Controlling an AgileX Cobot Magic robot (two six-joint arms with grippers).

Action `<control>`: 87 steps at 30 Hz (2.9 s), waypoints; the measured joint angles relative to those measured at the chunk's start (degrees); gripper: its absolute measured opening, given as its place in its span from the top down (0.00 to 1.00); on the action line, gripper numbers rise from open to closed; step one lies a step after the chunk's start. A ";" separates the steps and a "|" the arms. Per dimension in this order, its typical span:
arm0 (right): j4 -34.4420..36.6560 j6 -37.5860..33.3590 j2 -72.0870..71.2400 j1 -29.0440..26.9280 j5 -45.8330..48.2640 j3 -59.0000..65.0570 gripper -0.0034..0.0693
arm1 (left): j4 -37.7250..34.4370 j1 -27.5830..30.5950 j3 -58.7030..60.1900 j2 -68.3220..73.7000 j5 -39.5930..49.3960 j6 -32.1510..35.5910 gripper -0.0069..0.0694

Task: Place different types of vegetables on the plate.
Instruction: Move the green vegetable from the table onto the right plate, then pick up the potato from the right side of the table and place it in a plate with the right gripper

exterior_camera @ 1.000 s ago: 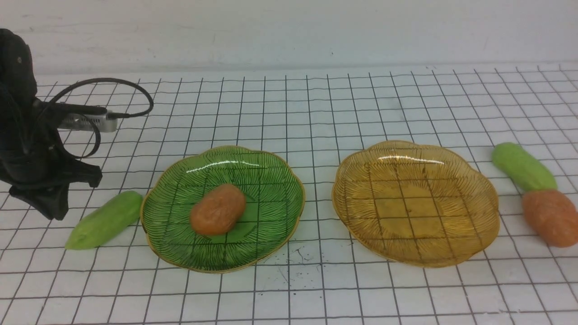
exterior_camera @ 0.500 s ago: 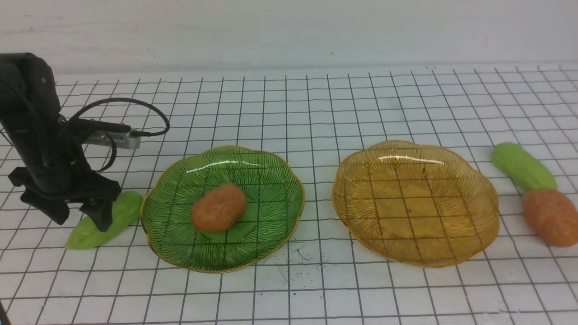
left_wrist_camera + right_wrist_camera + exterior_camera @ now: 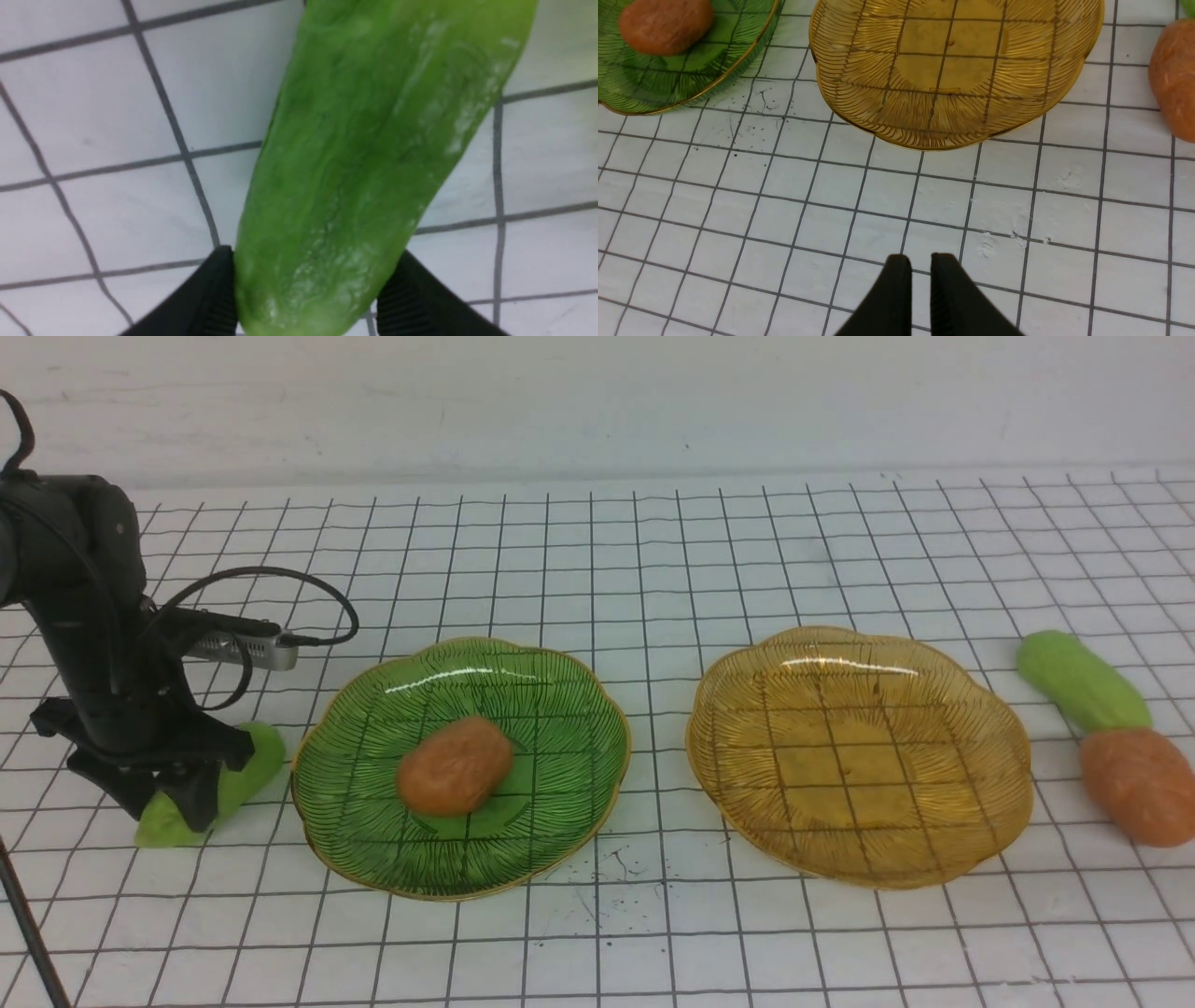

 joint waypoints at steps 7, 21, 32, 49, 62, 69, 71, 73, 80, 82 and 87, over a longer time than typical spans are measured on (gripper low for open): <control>0.05 0.00 0.00 0.00 0.00 0.00 0.88 | -0.04 0.00 -5.26 -1.02 2.15 -0.75 0.46; 0.00 0.00 0.00 0.00 -0.32 0.00 0.88 | -31.50 -13.79 -18.89 -6.82 3.39 -5.62 0.46; 0.00 1.53 0.00 0.00 0.04 0.00 0.88 | -30.18 -39.01 -33.64 12.23 1.59 -8.08 0.46; -1.83 3.26 0.00 0.00 0.98 0.00 0.88 | -25.49 -42.86 -45.33 22.45 2.34 -8.08 0.07; -28.14 19.63 20.44 0.00 -6.33 -0.43 0.86 | -23.64 -32.77 -43.12 7.60 3.82 -6.95 0.80; -31.04 21.51 36.18 -1.18 -7.08 -8.06 0.86 | -17.17 -24.17 -26.76 -9.95 3.89 -5.64 0.92; -30.90 21.62 39.24 -2.63 -7.20 -11.70 0.86 | -16.32 -22.46 -21.94 -14.17 4.07 -5.24 0.92; -30.66 21.62 40.89 -3.39 -7.20 -13.57 0.86 | -16.08 -21.60 -19.58 -16.16 4.31 -4.92 0.92; -28.24 18.70 52.59 -4.73 -7.21 -24.84 0.67 | -15.55 -18.97 -12.65 -20.82 4.85 -4.42 0.92; -28.43 18.65 54.44 -4.73 -7.51 -25.96 0.57 | -15.55 -18.91 -12.50 -20.45 4.85 -4.42 0.92; -30.37 19.47 58.45 -4.73 -9.63 -26.51 0.23 | -15.65 -18.91 -12.50 -19.27 4.85 -4.42 0.92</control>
